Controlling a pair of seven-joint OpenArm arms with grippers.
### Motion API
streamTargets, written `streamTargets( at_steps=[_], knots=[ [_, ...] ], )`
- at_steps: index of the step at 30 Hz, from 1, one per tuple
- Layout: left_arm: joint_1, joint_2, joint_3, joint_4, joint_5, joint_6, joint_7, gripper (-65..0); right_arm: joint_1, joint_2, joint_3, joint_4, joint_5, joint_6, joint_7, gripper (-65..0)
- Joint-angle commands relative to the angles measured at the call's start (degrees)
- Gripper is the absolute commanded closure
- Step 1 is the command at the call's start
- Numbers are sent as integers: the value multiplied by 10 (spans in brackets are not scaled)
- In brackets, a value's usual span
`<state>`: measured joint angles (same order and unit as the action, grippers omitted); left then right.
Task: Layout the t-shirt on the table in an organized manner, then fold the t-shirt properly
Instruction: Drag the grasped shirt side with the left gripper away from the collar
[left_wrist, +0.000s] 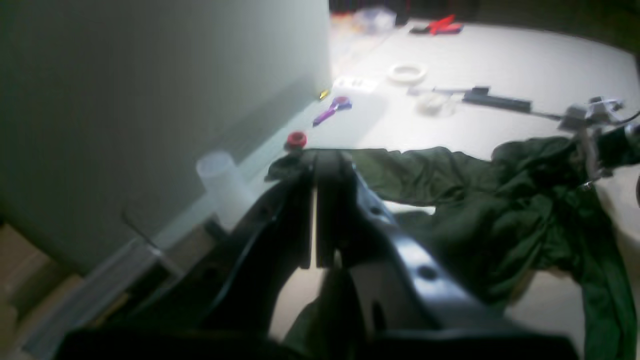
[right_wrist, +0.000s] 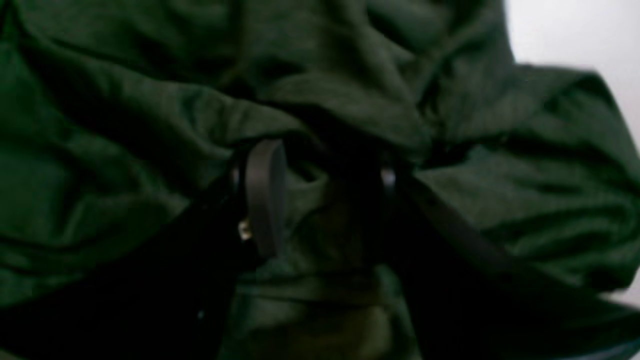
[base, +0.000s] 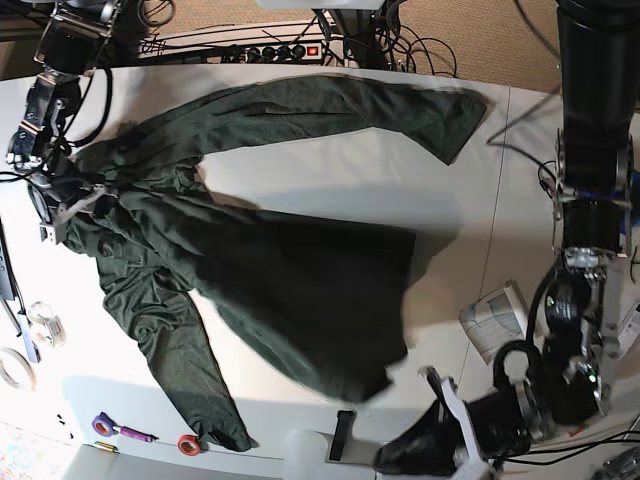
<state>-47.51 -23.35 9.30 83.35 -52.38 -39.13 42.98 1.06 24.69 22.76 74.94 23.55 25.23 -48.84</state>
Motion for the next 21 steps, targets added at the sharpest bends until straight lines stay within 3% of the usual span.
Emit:
streamTargets(
  at_steps=[1, 9, 19, 21],
  knots=[
    [-29, -3, -5, 10, -16, 1, -7, 0, 5, 0, 2, 7, -6, 2, 2, -232],
    [-23, -3, -5, 10, -28, 3, 23, 0, 5, -28, 2, 7, -26, 2, 12, -232],
    [135, -3, -5, -23, 9, 2, 12, -1, 5, -28, 2, 7, -26, 2, 8, -232],
    [155, -3, -5, -29, 44, 2, -19, -194, 5, -28, 2, 7, -26, 2, 8, -232]
  ],
)
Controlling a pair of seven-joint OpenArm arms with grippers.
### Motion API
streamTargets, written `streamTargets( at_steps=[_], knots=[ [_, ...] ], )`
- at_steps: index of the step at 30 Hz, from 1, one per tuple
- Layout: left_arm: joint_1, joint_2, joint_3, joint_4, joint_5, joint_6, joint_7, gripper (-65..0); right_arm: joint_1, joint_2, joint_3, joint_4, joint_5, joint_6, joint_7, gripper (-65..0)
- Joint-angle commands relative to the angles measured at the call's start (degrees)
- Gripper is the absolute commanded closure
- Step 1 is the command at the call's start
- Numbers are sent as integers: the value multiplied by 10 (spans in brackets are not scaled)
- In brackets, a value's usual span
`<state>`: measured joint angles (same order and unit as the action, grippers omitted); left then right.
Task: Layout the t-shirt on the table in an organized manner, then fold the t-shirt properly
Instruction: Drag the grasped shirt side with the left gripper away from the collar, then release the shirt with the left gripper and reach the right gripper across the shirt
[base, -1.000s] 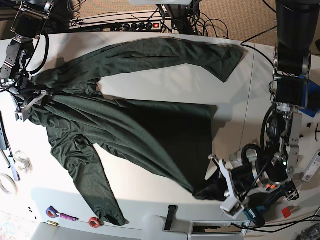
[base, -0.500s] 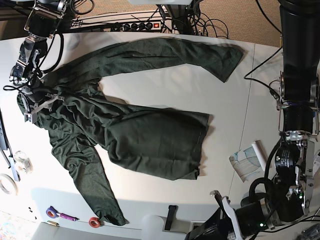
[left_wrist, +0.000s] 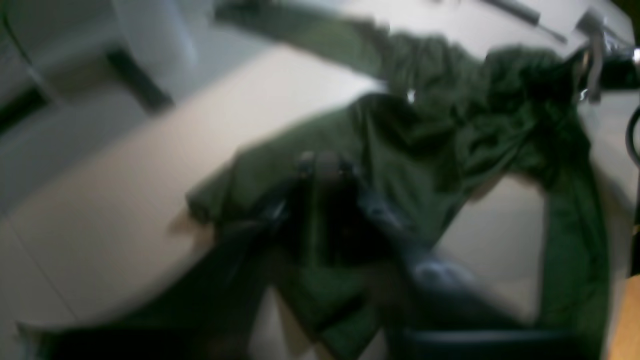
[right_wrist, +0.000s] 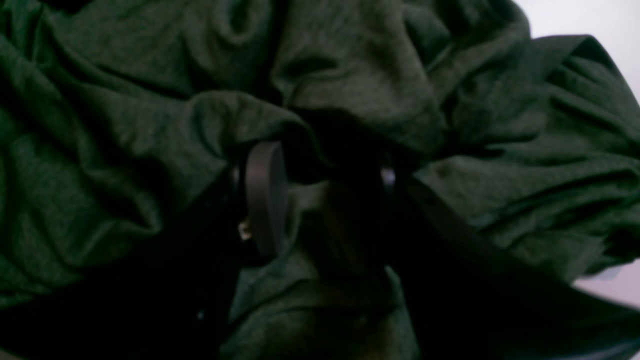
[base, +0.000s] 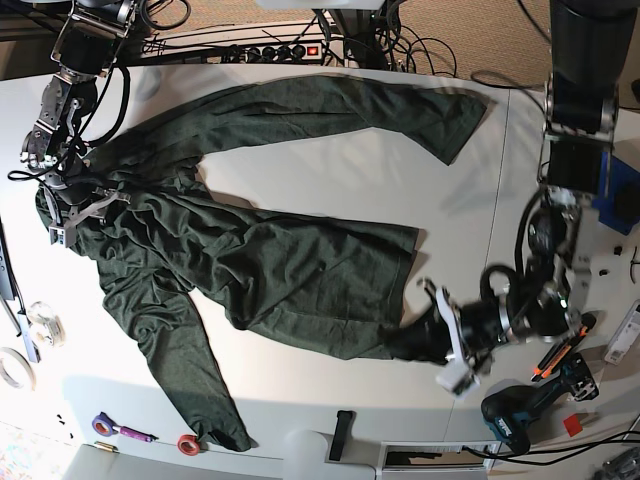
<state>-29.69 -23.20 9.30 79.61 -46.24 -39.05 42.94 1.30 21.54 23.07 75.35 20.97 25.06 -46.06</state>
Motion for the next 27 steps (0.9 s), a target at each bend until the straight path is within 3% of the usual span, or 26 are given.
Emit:
streamTargets(
  at_steps=[1, 2, 3, 7, 11, 15, 17, 21, 27],
  knots=[
    [-16, -5, -5, 7, 5, 3, -37, -280, 3, 3, -1, 3, 0, 4, -19, -232],
    [-10, -4, -5, 7, 24, 9, -46, -334, 3, 3, -1, 3, 0, 4, -19, -232],
    [-5, -4, -5, 7, 35, 26, -44, -348, 3, 3, -1, 3, 0, 4, -19, -232],
    [23, -7, -5, 7, 58, 62, -16, -347, 3, 3, -1, 3, -1, 4, -20, -232],
    [62, -8, -5, 7, 55, 65, 74, -345, 3, 3, -1, 3, -1, 4, -24, -232],
    [108, -16, -5, 7, 47, 58, 85, -345, 3, 3, -1, 3, 0, 5, -24, -232],
    [124, -18, -5, 7, 38, 58, 85, -345, 4, 4, -1, 3, 0, 27, -19, -232],
    [150, -17, -5, 7, 16, 58, 85, -345, 22, 10, -1, 26, 31, 103, -20, -232],
    [164, -14, -5, 7, 16, 61, 80, -345, 68, 6, -2, 149, 101, 108, -32, -232]
  ],
)
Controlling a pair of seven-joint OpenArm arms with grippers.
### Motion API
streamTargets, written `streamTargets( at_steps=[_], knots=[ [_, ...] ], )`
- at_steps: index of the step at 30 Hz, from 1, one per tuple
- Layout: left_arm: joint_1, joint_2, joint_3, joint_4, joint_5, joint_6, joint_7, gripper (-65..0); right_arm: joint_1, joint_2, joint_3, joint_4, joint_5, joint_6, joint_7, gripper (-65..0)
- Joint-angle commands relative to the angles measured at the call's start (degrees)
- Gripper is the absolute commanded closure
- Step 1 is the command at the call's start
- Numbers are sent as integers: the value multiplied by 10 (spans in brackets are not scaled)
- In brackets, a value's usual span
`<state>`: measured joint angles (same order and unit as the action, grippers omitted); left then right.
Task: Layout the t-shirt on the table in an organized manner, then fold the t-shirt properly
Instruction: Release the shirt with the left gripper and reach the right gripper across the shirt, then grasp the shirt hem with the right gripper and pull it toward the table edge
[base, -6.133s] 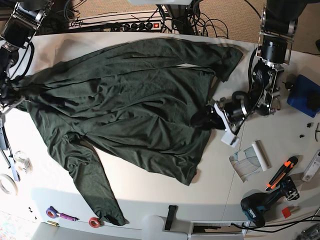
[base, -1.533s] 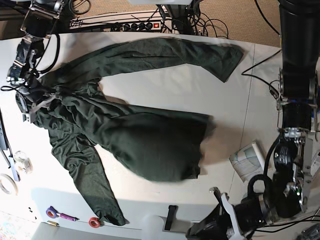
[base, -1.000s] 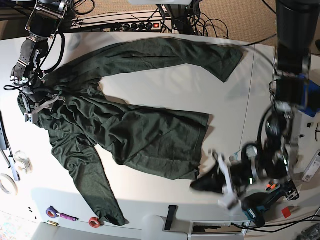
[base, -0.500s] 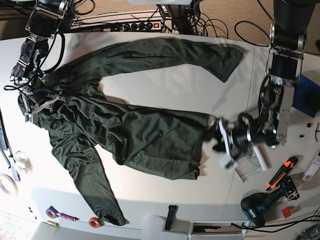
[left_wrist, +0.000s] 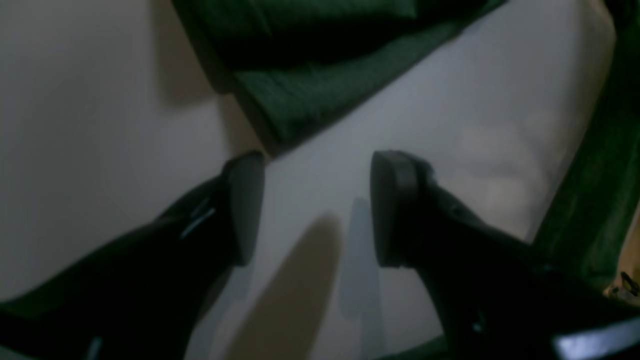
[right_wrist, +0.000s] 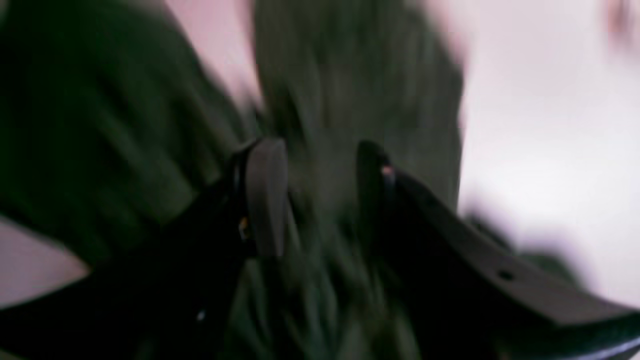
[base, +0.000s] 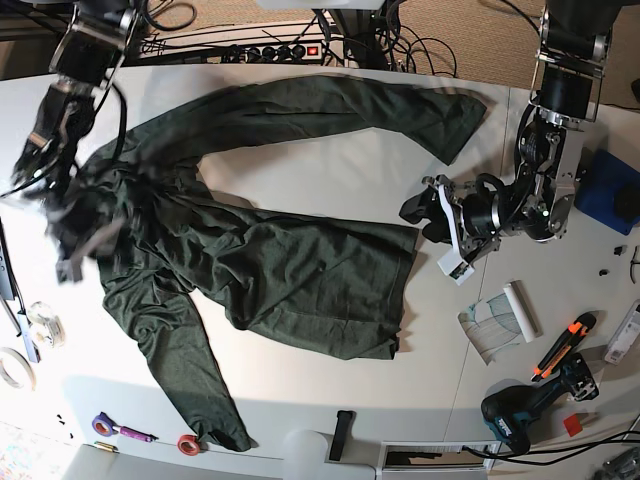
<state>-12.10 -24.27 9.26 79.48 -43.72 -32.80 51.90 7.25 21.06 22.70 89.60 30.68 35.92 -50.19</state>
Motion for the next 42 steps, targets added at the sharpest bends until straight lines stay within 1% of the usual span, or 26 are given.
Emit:
streamTargets(
  at_steps=[1, 4, 7, 9, 11, 13, 15, 17, 20, 23, 25, 28, 31, 36, 40, 41, 42],
  knots=[
    [-11, -3, -4, 9, -9, 0, -11, -345, 19, 5, 1, 19, 4, -1, 1, -232],
    [-9, -3, -4, 9, -4, 7, -24, -343, 48, -23, -11, 28, 4, 0, -4, -232],
    [-9, -3, -4, 9, -4, 7, -29, -311, 66, -51, -59, 28, -10, 8, -3, -232],
    [-9, -2, -4, 9, -4, 7, -35, -306, 77, -70, -110, 25, -43, 7, 10, -232],
    [-9, 3, -4, 9, -4, 8, -35, -306, 90, -91, -171, 24, -108, 3, 35, -232],
    [-9, 8, -4, 9, -4, 9, -35, -306, 108, -113, -233, 12, -185, -24, 71, -232],
    [-7, 9, -4, 9, -4, 9, -35, -306, 135, -139, -288, -21, -259, -64, 113, -232],
    [-3, 9, -4, 9, -4, 9, -35, -306, 168, -164, -333, -78, -310, -99, 150, -232],
    [5, 9, -4, 9, -4, 9, -35, -306, 229, -199, -379, -198, -350, -104, 180, -232],
    [13, 9, -4, 9, 1, 8, -35, -306, 290, -228, -406, -329, -367, -104, 196, -234],
    [16, 9, -4, 9, 7, 9, -35, -306, 323, -245, -414, -403, -367, -103, 201, -237],
    [16, 9, -4, 9, 9, 8, -44, -306, 356, -260, -414, -474, -367, -100, 214, -274],
    [16, 9, -4, 9, 9, 9, -52, -306, 364, -265, -414, -496, -367, -100, 215, -280],
    [16, 9, -4, 9, 9, 8, -52, -306, 349, -264, -414, -496, -367, -101, 202, -279],
    [16, 9, -4, 9, 9, 9, -53, -306, 338, -264, -414, -496, -368, -101, 204, -278],
    [16, 9, -4, 9, 9, 9, -53, -306, 337, -264, -414, -496, -368, -101, 206, -259],
    [16, 9, -4, 9, 9, 9, -54, -306, 335, -264, -414, -496, -369, -101, 206, -206]
  ],
)
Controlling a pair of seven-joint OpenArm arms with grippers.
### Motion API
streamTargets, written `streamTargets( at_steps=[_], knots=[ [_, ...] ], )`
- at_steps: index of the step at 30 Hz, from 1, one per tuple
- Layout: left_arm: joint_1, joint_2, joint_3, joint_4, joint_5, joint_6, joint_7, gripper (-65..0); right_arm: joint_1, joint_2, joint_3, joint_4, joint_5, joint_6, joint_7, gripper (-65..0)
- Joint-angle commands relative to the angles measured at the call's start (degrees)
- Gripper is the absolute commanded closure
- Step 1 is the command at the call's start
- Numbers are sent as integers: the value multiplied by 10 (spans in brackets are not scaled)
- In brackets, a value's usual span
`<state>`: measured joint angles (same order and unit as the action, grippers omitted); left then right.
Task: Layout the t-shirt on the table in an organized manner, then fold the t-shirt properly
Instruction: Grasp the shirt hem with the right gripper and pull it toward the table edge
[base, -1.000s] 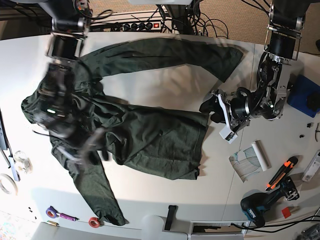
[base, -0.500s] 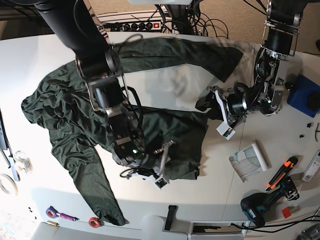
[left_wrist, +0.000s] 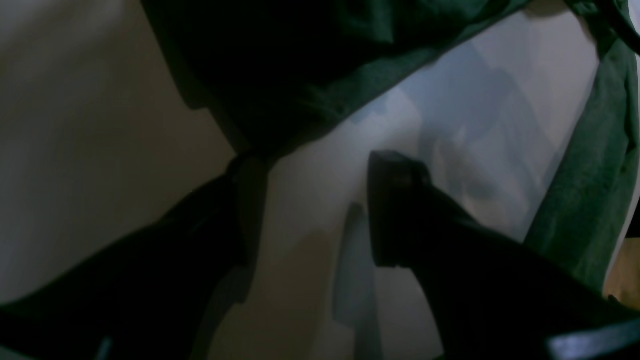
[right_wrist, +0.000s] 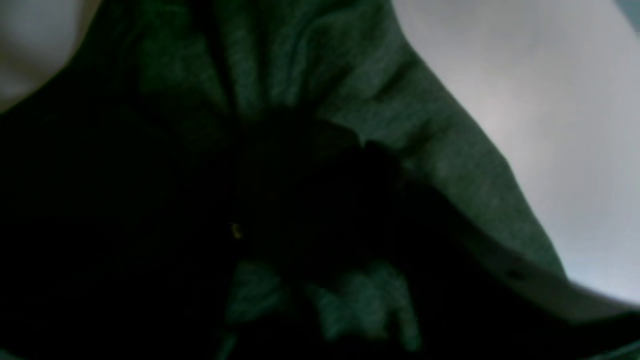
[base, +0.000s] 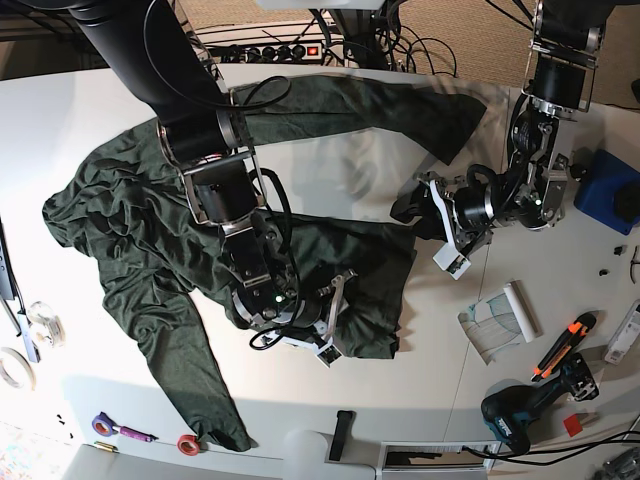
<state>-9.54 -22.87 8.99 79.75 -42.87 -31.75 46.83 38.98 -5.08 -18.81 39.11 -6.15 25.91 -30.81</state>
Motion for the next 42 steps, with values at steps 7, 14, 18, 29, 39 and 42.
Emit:
streamTargets(
  at_steps=[7, 14, 18, 29, 39, 42],
  knots=[
    [-9, -5, -2, 6, 0, -2, -3, -306, 25, -3, 1, 10, -60, -57, 46, 0],
    [-9, -5, -2, 6, 1, -2, -7, -306, 56, -3, 1, 10, -57, -78, 47, 0],
    [-9, -5, -2, 6, 1, -2, -12, -306, 67, -3, 1, 10, -41, -77, 37, 0],
    [-9, -5, -2, 6, 7, -2, -19, -306, 67, -3, 1, 10, -42, -38, 8, 0],
    [-9, -5, -2, 6, 7, -2, -19, -306, 67, -3, 1, 10, -42, -38, 3, 0],
    [-9, -5, -2, 6, 7, -2, -19, -306, 67, -3, 1, 10, -42, -38, -4, -17]
  ],
)
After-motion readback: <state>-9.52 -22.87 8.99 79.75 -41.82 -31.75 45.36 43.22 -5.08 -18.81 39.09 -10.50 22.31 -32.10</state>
